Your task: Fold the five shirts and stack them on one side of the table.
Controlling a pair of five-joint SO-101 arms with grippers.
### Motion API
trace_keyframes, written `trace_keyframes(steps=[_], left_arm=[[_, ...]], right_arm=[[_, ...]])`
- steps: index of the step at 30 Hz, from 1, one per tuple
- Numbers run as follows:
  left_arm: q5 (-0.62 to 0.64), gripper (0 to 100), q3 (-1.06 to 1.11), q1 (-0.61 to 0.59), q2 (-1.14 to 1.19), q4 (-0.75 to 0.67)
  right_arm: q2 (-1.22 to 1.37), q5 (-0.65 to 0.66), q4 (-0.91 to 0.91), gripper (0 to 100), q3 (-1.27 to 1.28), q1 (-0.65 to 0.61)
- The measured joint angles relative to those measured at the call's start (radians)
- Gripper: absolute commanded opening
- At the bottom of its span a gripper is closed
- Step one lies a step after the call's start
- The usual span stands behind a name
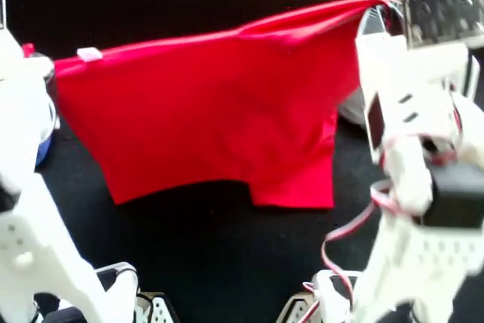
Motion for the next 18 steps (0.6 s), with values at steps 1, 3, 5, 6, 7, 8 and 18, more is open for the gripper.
trace_keyframes(steps=[1, 3, 5, 6, 7, 8, 18], left_arm=[[0.0, 1, -0.038, 0.0, 0.0, 0.046], [0.0, 1, -0.117, 0.0, 0.0, 0.117], [0.0, 1, -0.19, 0.0, 0.0, 0.167], [0.0, 1, -0.224, 0.0, 0.0, 0.186], [0.0, 1, -0.255, 0.0, 0.0, 0.203], [0.0, 1, -0.285, 0.0, -0.002, 0.216], [0.025, 1, -0.276, -0.002, -0.166, 0.25]], right_arm=[[-0.034, 0.0, 0.012, 0.6, 0.0, 0.002], [-0.103, 0.0, 0.026, 0.6, 0.0, 0.002], [-0.17, 0.0, 0.028, 0.6, 0.0, 0.002], [-0.201, 0.0, 0.028, 0.6, 0.0, 0.002], [-0.233, 0.0, 0.028, 0.6, 0.0, 0.002], [-0.261, 0.0, 0.028, 0.6, 0.0, 0.002], [-0.431, 0.0, 0.034, 0.6, 0.003, 0.002]])
